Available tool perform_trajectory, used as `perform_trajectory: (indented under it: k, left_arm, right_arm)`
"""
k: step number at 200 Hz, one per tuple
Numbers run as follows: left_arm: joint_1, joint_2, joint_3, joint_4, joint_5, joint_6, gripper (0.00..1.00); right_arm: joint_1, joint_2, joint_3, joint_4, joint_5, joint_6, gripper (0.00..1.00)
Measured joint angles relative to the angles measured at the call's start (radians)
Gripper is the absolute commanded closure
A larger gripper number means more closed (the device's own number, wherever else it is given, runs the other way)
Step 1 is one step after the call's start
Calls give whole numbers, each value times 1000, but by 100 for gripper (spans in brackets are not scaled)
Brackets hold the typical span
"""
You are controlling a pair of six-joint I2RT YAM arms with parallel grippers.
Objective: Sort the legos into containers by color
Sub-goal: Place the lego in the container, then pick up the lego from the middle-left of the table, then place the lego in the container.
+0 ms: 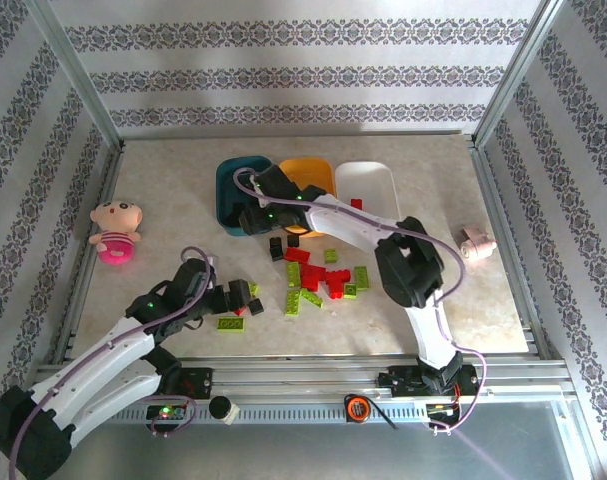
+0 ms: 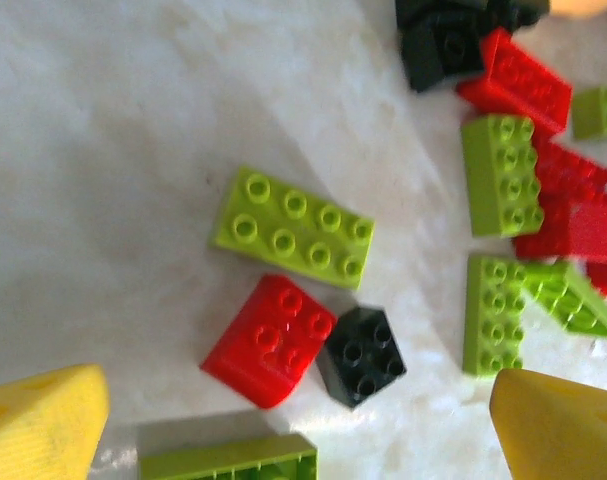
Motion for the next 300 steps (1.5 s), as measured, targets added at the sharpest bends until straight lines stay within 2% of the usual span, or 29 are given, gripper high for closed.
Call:
perform_trajectory:
  k: [51, 82, 107, 125, 169, 200, 231, 262, 300]
  left_arm:
    - [-202, 122, -1, -101, -114, -73, 2]
    - [-235, 248, 13, -124, -131, -86, 6]
    - [-235, 303, 14, -124, -126, -85, 8]
    - [-235, 330, 19, -119, -124, -82, 14]
    - [-235, 393, 43, -132, -146, -63, 35]
    - [-235, 368, 47, -129, -137, -53, 46]
    - [-233, 286, 112, -128, -129, -35, 48]
    - [-149, 313, 257, -71, -114, 34, 49]
    - [-16, 591, 494, 100, -53, 127, 49]
  right_arm:
    - [-1, -219, -294, 129, 0, 27, 30]
    - [-14, -306, -412, 166, 0, 35, 30]
    - [-27, -369, -467, 178, 2, 35, 29]
    - [-34, -406, -485, 188, 5, 35, 29]
    - [-39, -460, -518, 211, 12, 35, 29]
    - [-45, -489, -553, 211, 27, 38, 29]
    - [-66, -568, -621, 211, 42, 47, 29]
    - [-86, -668, -707, 213, 77, 64, 29]
    - [-99, -774, -818, 207, 115, 89, 29]
